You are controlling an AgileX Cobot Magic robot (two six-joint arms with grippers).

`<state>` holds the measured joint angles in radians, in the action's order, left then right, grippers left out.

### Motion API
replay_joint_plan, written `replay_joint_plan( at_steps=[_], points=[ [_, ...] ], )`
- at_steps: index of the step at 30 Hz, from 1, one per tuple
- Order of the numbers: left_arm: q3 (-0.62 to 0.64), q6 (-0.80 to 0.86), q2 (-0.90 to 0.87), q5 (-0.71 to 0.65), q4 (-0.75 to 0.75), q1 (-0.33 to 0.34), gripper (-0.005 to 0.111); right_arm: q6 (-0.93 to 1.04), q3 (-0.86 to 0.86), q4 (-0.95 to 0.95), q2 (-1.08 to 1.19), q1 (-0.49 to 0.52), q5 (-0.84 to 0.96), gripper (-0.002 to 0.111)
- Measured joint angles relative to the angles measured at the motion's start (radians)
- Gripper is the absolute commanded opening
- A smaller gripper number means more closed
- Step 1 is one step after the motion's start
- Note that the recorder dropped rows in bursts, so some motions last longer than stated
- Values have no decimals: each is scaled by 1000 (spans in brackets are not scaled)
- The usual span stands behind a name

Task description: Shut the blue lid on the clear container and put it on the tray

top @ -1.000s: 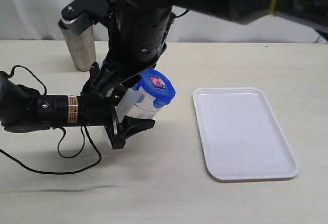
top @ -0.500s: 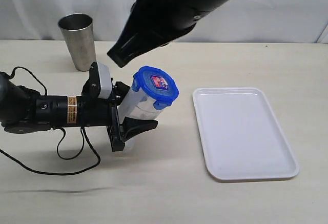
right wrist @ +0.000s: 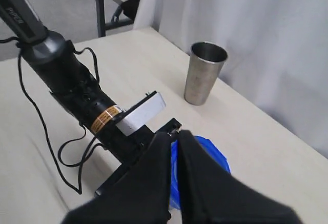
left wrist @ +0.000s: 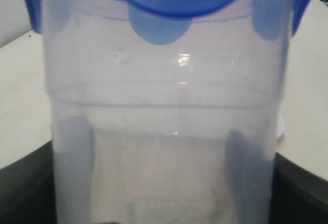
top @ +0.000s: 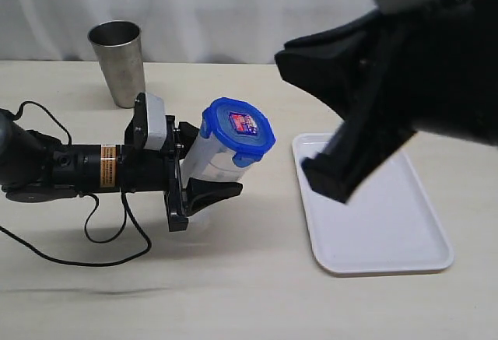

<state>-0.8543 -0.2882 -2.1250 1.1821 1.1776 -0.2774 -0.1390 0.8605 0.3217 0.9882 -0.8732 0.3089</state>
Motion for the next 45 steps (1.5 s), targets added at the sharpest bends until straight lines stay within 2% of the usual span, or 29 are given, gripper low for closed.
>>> replay_joint_plan(
  at_steps=[6, 14, 23, 35, 40, 45],
  points=[
    [0, 0, 0, 0, 0, 0, 0, -4, -207, 0, -234, 0, -153, 5],
    [0, 2, 0, 0, 2, 0, 0, -4, -399, 0, -554, 0, -214, 4],
    [0, 2, 0, 0, 4, 0, 0, -4, -431, 0, -778, 0, -206, 5],
    [0, 2, 0, 0, 4, 0, 0, -4, -448, 0, -924, 10, -206, 5],
    [0, 2, 0, 0, 4, 0, 0, -4, -508, -72, -964, 137, -208, 5],
    [0, 2, 0, 0, 4, 0, 0, -4, -558, -138, -969, 394, -208, 5]
  ],
)
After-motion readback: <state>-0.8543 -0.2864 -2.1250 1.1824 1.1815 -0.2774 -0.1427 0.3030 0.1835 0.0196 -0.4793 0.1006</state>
